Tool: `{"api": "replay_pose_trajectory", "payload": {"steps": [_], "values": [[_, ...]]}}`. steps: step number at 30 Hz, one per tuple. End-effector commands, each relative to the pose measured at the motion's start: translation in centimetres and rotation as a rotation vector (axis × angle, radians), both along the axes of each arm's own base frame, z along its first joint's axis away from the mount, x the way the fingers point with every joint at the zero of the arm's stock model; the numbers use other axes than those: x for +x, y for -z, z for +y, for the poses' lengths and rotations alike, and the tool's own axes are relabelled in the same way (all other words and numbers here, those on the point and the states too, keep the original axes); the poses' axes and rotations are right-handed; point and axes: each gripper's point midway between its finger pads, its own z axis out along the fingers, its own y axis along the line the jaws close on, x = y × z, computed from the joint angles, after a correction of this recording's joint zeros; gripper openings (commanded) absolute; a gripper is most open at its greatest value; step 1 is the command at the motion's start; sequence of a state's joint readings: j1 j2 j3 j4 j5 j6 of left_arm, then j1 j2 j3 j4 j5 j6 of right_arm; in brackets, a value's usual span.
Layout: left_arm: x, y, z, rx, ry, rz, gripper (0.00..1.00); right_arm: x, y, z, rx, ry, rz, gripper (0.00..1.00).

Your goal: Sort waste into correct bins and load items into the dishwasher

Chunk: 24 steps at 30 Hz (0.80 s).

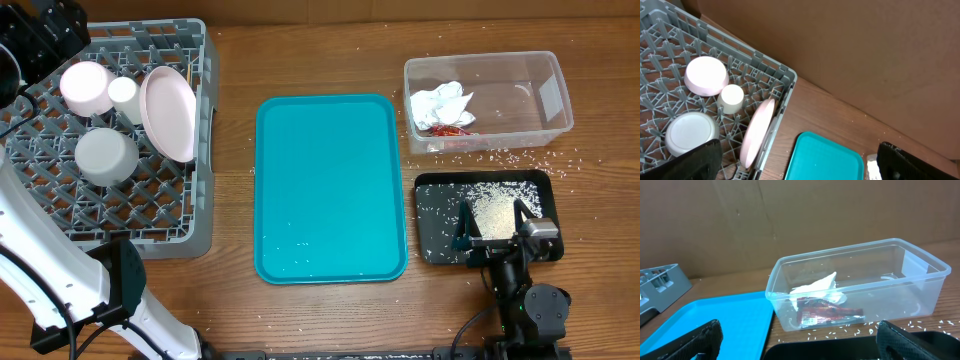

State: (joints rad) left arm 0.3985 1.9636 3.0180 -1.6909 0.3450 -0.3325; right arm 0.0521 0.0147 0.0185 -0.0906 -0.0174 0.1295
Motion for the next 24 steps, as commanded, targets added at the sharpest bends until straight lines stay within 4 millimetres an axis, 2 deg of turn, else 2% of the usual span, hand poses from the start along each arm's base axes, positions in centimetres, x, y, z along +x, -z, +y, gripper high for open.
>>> {"api": "replay_pose_trajectory", "payload": {"steps": [1,19,24], "values": [[-0.19,-0.48,-0.55,0.017,0.029,-0.017,1.0,0.04,0.17,-0.36,-0.011,0.019,-0.004,1.0],[-0.18,-0.45,-0.52,0.019,0.027,-0.016,1.0,0.04,0.17,-0.36,-0.011,0.019,-0.004,1.0],[-0.18,0.23,0.11,0.044,0.005,0.016,1.0,0.04,0.17,-0.36,-0.011,0.019,-0.004,1.0]]}}
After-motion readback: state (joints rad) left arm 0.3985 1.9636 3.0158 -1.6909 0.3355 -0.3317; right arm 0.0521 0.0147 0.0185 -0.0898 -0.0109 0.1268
